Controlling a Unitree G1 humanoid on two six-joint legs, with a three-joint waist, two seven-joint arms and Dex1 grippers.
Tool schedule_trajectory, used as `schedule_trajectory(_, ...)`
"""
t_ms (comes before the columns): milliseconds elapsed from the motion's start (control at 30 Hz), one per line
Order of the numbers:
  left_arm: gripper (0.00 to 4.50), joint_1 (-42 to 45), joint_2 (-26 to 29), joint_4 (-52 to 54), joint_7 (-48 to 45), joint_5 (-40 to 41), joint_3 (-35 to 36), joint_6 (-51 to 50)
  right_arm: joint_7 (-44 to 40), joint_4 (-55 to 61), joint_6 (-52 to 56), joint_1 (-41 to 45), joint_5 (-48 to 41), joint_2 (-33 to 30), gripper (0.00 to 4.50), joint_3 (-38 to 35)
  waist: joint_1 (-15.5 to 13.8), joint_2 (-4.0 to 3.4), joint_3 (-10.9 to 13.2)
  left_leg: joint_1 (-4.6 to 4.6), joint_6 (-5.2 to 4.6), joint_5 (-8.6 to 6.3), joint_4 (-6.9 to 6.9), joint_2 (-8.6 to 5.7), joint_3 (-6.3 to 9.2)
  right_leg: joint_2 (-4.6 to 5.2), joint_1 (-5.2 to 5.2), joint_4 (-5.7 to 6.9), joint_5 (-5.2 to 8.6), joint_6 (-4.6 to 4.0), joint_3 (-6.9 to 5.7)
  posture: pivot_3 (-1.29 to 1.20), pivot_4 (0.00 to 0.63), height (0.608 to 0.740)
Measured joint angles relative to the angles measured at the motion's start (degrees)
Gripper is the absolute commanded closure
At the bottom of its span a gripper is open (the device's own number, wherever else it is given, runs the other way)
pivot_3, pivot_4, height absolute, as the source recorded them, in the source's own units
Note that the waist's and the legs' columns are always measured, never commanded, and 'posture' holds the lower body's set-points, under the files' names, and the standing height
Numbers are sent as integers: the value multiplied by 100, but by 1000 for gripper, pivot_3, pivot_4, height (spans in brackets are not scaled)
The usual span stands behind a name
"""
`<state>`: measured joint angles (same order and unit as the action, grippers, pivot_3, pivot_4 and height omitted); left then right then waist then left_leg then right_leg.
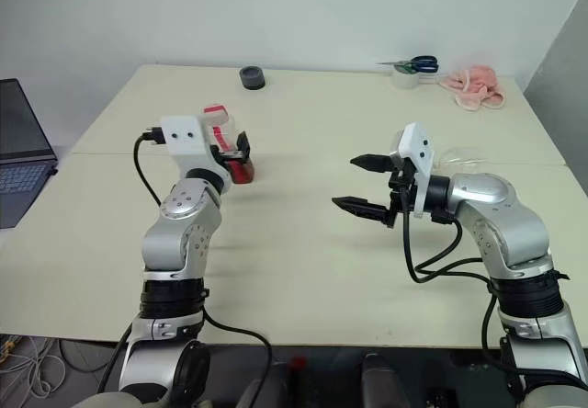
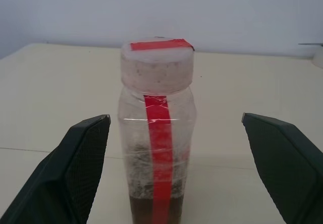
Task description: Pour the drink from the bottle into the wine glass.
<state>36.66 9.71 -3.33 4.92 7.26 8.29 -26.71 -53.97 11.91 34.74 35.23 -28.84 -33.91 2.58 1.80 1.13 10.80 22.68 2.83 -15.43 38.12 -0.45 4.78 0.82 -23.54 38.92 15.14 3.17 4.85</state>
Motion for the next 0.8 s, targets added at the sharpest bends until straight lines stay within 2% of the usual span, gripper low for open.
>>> schedule_trajectory(167,26,253,32,-540,-61,-119,-13,333,478,-88,-11,462,-59,469,0,-160,-8,0,0,3,1,1,0,0,7,1,-5,4,-1,-1,-5,0,150,740)
schedule_trajectory(800,26,705,85,-1764,-66,-343,-4,1125,550,-81,-15,508,-60,507,0,-135,-9,1,-1,14,1,2,0,-2,27,22,-6,0,0,0,-42,0,150,740)
